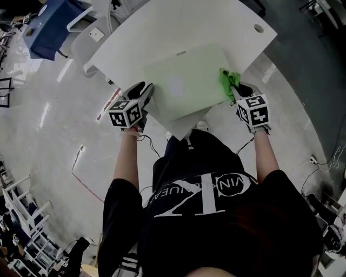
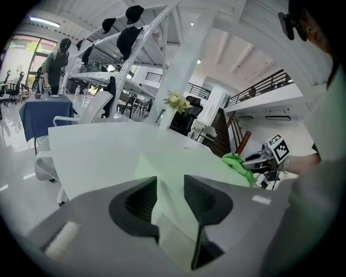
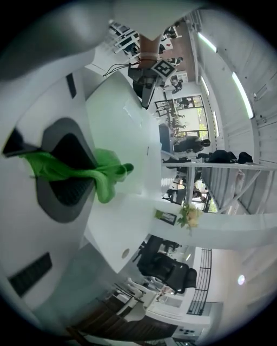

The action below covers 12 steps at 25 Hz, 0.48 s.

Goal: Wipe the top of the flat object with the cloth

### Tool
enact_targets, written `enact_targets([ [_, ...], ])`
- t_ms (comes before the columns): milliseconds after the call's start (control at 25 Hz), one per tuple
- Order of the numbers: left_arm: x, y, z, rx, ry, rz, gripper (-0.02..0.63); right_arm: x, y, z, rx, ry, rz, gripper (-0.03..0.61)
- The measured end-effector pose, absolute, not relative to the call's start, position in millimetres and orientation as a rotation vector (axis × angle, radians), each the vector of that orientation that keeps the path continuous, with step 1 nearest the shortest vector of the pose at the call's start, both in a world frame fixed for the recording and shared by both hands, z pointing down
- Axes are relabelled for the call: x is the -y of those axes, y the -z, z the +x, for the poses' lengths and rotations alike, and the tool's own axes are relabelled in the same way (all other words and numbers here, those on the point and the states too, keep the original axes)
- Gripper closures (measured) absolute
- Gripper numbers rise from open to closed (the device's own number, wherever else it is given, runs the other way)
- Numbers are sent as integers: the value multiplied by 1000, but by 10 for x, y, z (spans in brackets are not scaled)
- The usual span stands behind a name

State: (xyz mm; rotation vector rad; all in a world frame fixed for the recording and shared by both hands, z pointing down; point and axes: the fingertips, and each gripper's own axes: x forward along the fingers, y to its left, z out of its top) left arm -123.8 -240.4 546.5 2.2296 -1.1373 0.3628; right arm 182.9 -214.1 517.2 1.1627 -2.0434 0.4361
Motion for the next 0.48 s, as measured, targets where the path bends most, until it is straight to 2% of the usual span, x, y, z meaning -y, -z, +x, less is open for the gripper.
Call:
enact_targets([
  [480, 2393, -5506, -1280, 1168, -261, 2155, 448, 2255, -5209, 2150, 1978, -352, 1329, 545],
])
